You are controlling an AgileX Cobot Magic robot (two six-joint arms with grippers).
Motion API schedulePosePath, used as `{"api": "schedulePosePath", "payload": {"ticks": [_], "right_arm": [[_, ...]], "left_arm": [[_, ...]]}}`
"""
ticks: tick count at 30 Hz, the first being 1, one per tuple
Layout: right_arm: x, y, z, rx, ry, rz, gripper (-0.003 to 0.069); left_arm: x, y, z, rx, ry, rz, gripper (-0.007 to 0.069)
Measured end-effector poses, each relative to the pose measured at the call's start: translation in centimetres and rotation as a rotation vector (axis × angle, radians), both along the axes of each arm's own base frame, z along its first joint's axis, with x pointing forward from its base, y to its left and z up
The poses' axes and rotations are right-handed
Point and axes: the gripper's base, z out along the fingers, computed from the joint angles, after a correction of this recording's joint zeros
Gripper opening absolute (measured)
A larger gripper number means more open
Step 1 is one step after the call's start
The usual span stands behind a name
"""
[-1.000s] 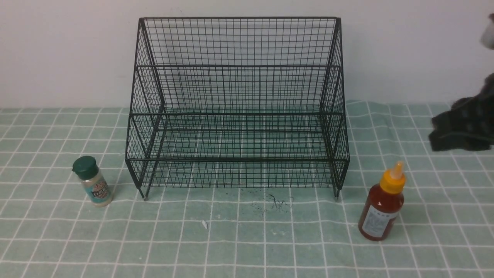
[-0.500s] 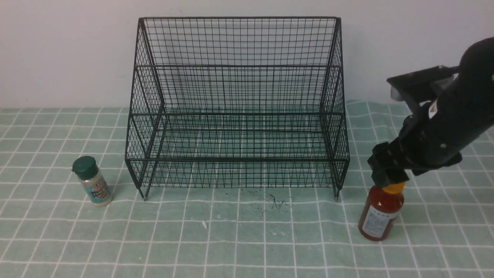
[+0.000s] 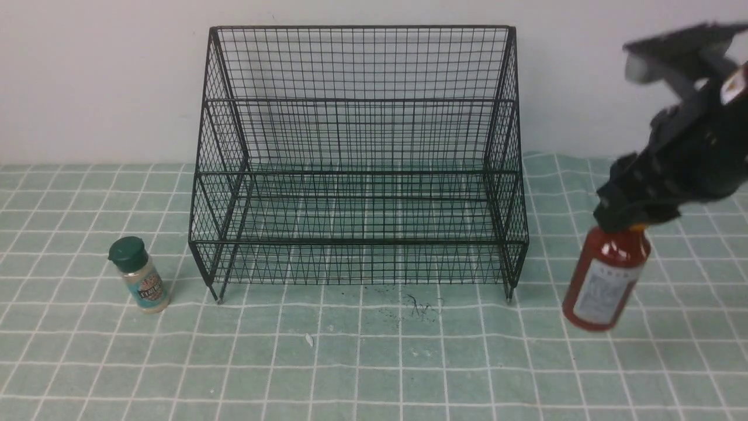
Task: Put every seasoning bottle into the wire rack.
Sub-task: Use the right arm to put the condiment bottle back on the shelf
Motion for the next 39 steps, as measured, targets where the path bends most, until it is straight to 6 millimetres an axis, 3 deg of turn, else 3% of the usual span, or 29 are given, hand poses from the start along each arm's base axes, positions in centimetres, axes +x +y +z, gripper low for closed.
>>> {"api": "schedulePosePath", "payload": {"ticks": [3, 7, 14, 19, 27, 33, 39], "right_arm": [[-0.3, 0.6, 4.0, 0.108, -0.11, 0.044, 0.0298], [1.6, 1.8, 5.5, 0.167, -0.138, 0.072, 0.0298], [7.8, 3.8, 1.0, 0.123, -0.024, 0.075, 0.0298], [10.1, 4.6, -2.2, 0.093, 0.043, 0.078, 0.0298], [11.9, 5.7, -6.1, -0.015, 0.102, 0.114, 0.0298], [11.8, 7.7, -7.8, -0.121, 0.101, 0.182, 0.0304], [11.4, 8.6, -7.4, -0.135, 0.077, 0.189, 0.0437]], "left_arm": [[0.0, 0.0, 0.0, 0.002, 0.005, -0.001, -0.0006], [0.0, 0.0, -0.1, 0.002, 0.009, -0.002, -0.0006], [0.1, -0.1, -0.3, 0.004, 0.032, -0.009, -0.0006], [0.1, -0.2, -0.5, 0.011, 0.061, -0.018, -0.0006], [0.2, -0.2, -0.7, 0.013, 0.079, -0.024, -0.0006], [0.2, -0.3, -0.8, 0.01, 0.086, -0.027, -0.0006], [0.4, -0.9, 0.1, 0.014, 0.275, -0.103, -0.0006]]}}
